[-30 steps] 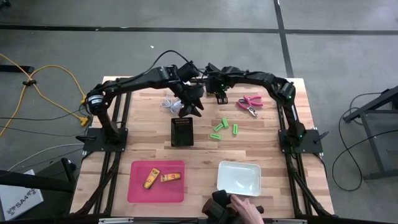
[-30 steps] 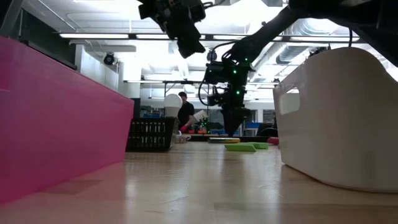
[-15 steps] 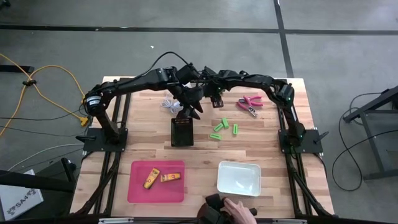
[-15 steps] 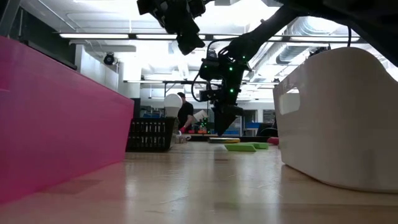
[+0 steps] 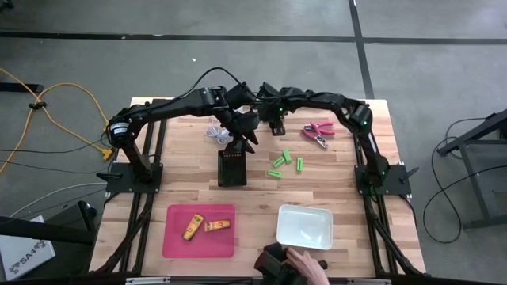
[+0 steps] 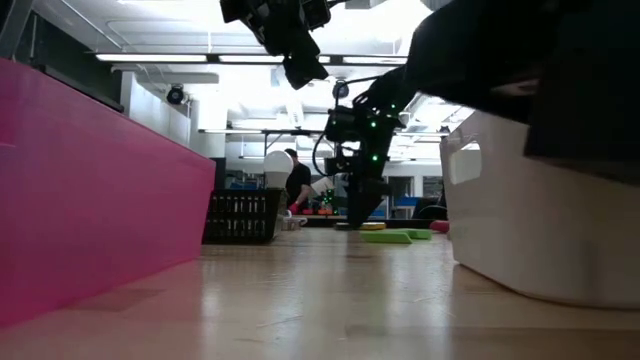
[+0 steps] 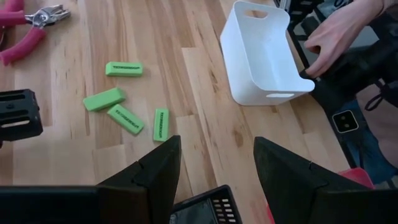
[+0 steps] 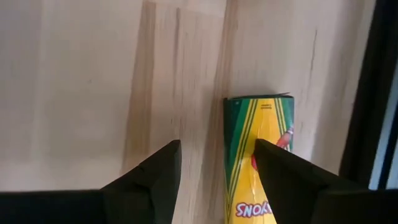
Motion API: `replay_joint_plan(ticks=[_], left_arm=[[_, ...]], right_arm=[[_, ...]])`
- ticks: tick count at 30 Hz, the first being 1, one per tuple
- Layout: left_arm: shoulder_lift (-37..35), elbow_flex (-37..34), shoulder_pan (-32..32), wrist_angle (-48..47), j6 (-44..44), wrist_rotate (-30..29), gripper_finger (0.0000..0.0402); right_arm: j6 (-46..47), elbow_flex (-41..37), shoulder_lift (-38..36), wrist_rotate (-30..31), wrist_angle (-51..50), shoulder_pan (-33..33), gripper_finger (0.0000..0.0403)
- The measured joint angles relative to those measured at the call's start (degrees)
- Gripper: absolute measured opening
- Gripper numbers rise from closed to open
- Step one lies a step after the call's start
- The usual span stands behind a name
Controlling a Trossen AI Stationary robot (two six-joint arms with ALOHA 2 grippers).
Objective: Pick & Place School Supplies
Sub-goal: Put the yellow crayon box into the pink bin
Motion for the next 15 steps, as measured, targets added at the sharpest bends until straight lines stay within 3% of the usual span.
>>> replay_joint_plan(ticks=[15], left_arm=[[0.01,0.00,0.00,-0.04,0.05,0.02,0.0198]], right_arm=[[-0.06,0.00,0.50,0.28,1.48,0.13,0.0194]])
